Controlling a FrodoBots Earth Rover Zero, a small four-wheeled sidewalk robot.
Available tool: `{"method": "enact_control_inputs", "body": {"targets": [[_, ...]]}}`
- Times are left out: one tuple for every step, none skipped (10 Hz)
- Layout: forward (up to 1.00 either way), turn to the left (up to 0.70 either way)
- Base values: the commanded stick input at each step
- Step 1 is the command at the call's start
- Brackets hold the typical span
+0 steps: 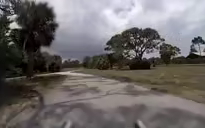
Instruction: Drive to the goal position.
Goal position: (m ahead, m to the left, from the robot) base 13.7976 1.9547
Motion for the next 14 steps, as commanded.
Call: {"method": "enact_control_inputs", "body": {"targets": [[0.85,0.0],[0.85,0.0],[0.85,0.0],[0.85,0.0],[0.85,0.0],[0.85,0.0],[0.85,0.0],[0.85,0.0],[0.85,0.0],[0.85,0.0],[0.85,0.02],[0.85,0.06],[0.85,0.34],[0.85,0.34]]}}
